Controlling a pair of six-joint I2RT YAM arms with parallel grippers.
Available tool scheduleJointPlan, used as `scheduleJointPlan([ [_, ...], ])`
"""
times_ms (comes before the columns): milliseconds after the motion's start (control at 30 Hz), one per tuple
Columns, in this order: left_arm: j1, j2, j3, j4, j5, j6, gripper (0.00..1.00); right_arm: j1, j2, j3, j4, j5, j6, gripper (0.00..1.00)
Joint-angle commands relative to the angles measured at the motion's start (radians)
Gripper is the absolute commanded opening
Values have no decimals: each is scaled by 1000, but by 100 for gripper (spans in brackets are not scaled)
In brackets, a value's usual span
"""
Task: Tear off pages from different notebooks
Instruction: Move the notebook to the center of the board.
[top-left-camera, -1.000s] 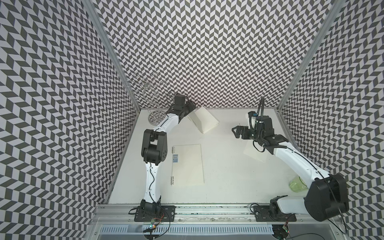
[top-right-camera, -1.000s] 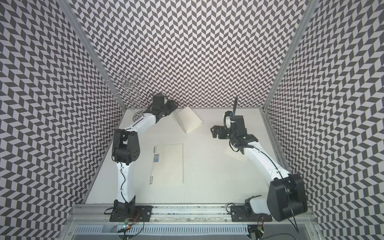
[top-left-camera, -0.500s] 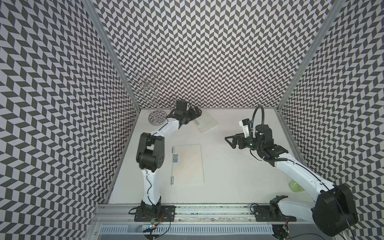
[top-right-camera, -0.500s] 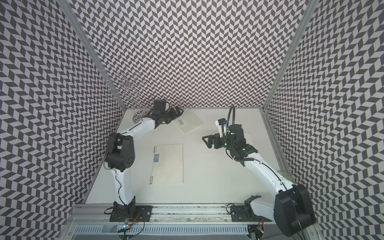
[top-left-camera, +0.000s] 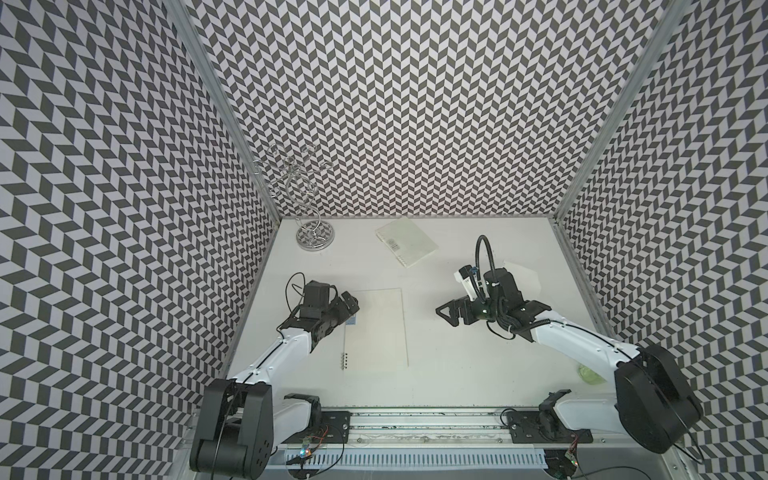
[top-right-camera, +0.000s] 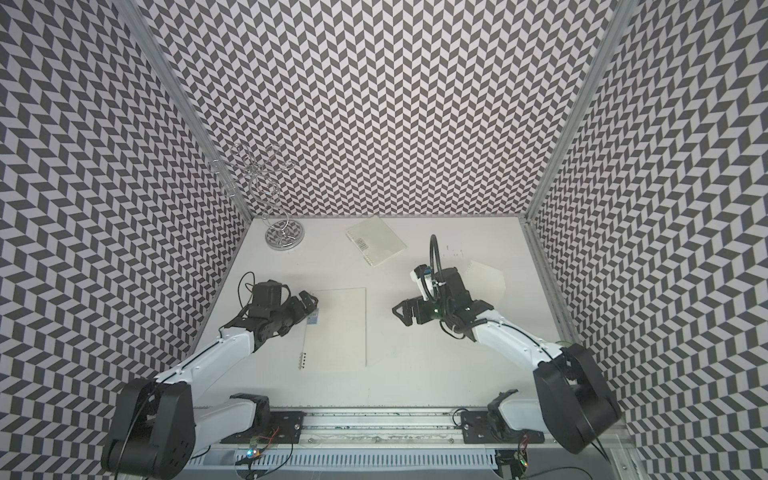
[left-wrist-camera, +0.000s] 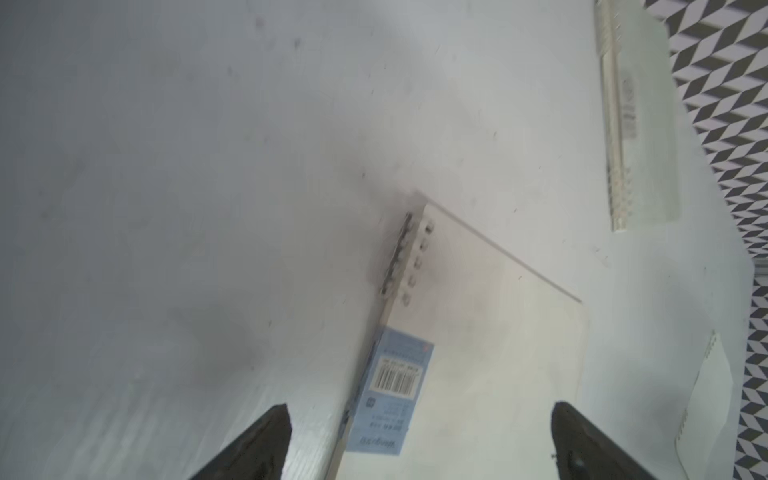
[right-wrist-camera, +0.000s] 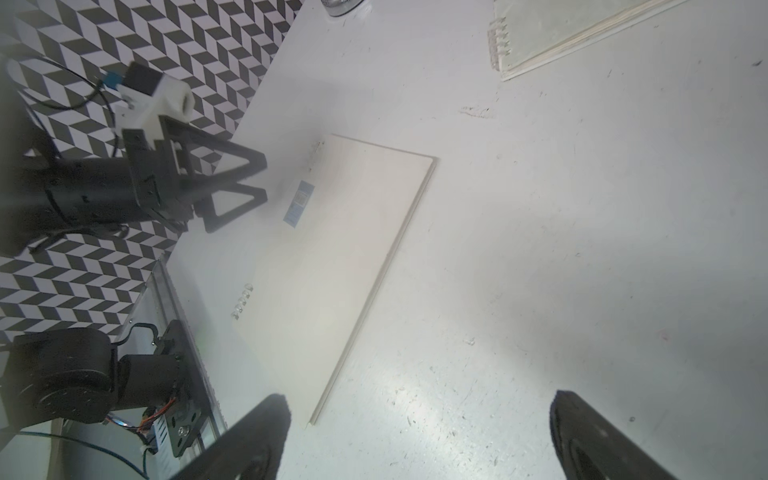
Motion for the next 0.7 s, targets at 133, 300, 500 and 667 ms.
scheduleJointPlan([
  [133, -82, -34, -27, 112, 109, -67, 99, 72, 34, -38, 94, 0, 84, 100],
  [300, -191, 64, 8, 131, 99, -113, 99, 77, 45, -61, 112, -18, 113, 100],
  [500, -200, 34, 63, -10, -10, -81, 99, 77, 18, -75, 91, 6, 103, 100],
  [667, -94, -37, 30, -64, -30, -21, 99, 82, 22, -81, 103, 4, 108, 100],
])
